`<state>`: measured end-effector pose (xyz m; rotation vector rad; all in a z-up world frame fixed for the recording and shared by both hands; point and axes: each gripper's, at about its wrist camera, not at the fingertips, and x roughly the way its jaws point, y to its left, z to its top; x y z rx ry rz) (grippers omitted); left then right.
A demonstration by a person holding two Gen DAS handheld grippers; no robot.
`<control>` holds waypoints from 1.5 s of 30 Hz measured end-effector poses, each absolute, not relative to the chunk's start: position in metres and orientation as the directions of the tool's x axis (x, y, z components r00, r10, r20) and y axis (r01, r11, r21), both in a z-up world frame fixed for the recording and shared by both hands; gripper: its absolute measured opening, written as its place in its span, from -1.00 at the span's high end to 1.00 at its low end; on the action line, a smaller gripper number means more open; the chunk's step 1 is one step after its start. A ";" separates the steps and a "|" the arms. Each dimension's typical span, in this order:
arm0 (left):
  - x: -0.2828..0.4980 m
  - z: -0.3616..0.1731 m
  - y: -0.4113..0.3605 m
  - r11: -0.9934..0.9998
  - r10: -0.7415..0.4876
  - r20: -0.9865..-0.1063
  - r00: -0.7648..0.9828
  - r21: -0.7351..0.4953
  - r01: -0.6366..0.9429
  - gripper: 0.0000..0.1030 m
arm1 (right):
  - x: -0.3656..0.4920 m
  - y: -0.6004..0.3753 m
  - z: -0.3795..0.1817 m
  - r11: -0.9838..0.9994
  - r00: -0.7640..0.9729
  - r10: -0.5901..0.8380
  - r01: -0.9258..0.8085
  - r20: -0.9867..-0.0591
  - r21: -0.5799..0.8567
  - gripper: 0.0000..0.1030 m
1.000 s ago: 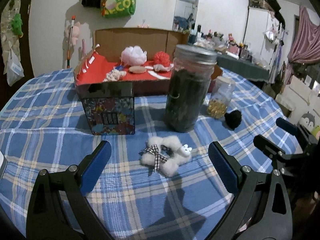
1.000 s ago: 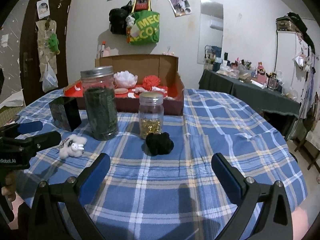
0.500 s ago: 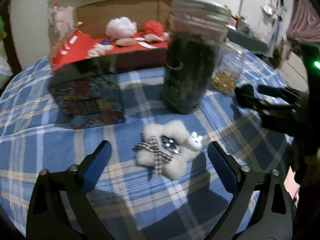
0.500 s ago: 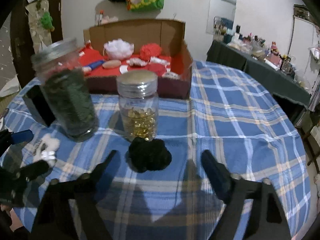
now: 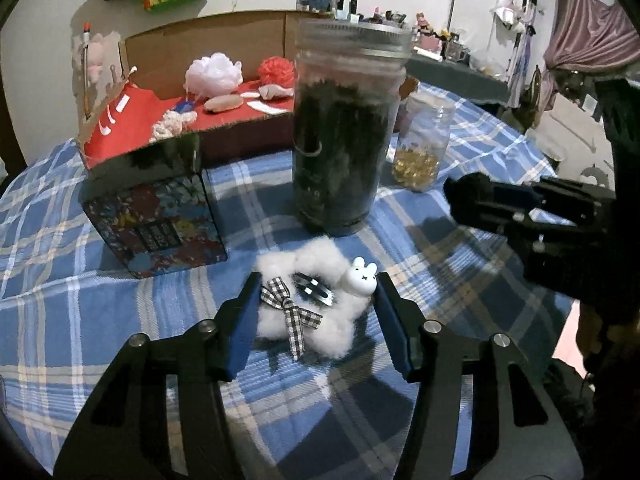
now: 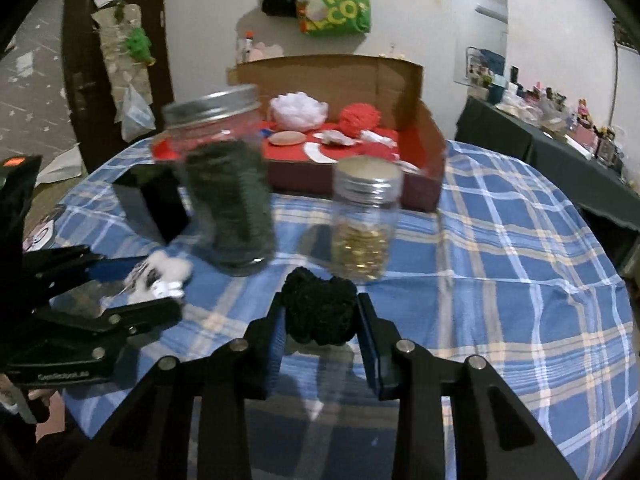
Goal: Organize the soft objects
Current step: 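Grasp the white plush bunny with the left tool while the right tool grasps the black pom-pom, then carry the bunny and black pom-pom over into the red box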
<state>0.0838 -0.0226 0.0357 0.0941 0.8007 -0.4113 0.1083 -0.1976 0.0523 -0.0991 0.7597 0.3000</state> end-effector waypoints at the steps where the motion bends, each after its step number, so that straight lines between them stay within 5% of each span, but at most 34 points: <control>1: 0.083 0.038 -0.022 0.916 -0.326 -0.710 0.624 -0.074 0.394 -0.03 | 0.107 -0.195 0.054 0.951 0.685 0.236 -0.309 -0.689 0.018 0.31; 17: 0.083 0.044 -0.017 0.915 -0.337 -0.695 0.636 -0.082 0.395 -0.03 | 0.098 -0.175 0.052 0.927 0.655 0.296 -0.372 -0.695 0.044 0.31; 45: 0.093 0.097 0.055 0.957 -0.257 -0.628 0.735 -0.061 0.282 -0.03 | 0.114 -0.230 0.091 0.973 0.738 0.173 -0.231 -0.652 -0.003 0.30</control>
